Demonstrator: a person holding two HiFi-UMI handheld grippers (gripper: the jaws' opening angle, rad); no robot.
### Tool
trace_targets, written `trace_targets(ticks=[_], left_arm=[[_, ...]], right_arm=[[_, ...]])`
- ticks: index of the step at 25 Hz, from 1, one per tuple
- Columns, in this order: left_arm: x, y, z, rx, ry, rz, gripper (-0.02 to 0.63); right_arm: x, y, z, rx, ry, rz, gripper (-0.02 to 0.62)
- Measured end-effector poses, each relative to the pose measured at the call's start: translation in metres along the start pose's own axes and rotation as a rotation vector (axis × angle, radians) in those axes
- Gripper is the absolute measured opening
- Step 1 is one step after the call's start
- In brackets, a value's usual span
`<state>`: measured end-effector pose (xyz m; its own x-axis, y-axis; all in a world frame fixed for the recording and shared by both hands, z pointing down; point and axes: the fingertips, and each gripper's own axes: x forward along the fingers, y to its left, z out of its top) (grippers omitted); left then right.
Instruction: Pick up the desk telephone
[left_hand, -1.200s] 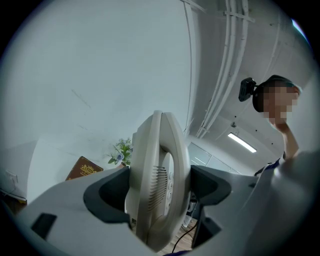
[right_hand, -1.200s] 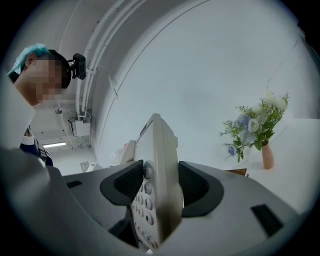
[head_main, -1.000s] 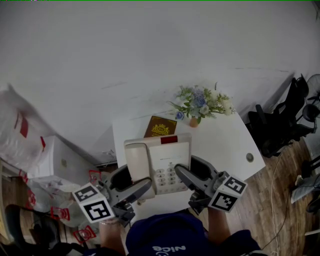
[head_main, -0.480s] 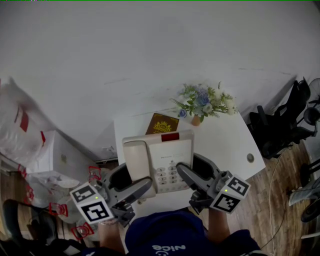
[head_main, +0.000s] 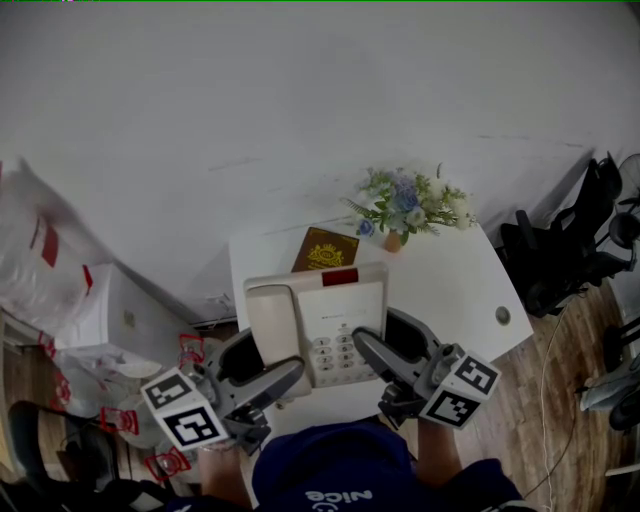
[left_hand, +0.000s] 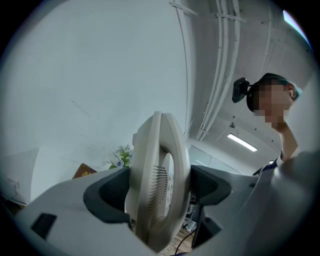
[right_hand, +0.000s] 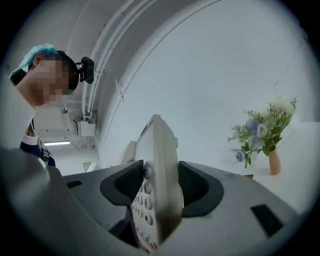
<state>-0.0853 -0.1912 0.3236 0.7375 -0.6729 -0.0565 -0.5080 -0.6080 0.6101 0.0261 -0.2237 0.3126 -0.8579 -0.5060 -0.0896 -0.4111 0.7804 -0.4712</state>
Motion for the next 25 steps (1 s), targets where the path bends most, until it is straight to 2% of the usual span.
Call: trace_targets(ticks=[25], left_arm=[[0.0072, -0.0037, -0.005, 0.004, 0.018, 0.007, 0.393]], right_arm=[[-0.0063, -0.0045, 0.0034, -0.017, 0.001, 0.009, 0.236]])
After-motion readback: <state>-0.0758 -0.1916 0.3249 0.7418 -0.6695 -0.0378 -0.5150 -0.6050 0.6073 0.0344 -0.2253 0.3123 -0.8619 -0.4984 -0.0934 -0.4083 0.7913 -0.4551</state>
